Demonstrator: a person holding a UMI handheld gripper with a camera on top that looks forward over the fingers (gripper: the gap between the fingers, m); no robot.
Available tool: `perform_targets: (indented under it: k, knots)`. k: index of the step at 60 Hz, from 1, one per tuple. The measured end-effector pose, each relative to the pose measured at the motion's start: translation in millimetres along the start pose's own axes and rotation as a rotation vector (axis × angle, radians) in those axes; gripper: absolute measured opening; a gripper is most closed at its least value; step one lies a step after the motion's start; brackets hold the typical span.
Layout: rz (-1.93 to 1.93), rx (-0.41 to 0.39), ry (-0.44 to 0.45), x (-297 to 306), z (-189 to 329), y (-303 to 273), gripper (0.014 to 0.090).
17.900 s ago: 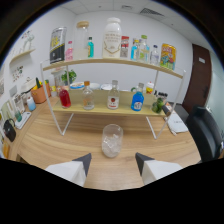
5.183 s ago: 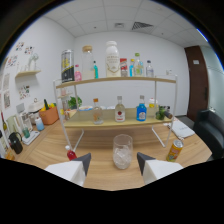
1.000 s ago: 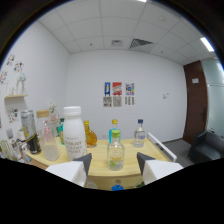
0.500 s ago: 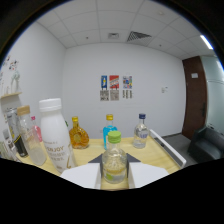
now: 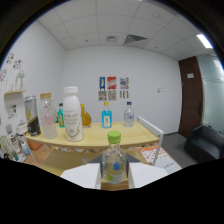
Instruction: Make me a cup of Vodka Sunrise.
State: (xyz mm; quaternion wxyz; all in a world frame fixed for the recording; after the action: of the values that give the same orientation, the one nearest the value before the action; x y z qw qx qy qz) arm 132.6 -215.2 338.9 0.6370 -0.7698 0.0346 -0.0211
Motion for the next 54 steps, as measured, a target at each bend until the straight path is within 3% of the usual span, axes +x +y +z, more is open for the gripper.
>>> perform_targets:
  k: [11, 18, 27, 44, 54]
  knots:
    - [0.008, -0.144, 0.002, -9.6, 15.1, 109.5, 0.0356]
    - [-0.111, -0.206, 0.026, -6.7, 26.2, 147.9, 0.0357]
    - [-0.418, -0.207, 0.042, -2.3, 32.8, 154.2, 0.0356]
    - [-1.212, -0.122, 0.021, -5.7, 45.0, 147.9, 0.0356]
    - [-1.57, -0.149, 0.028, -3.5, 51.7, 152.3, 0.0356]
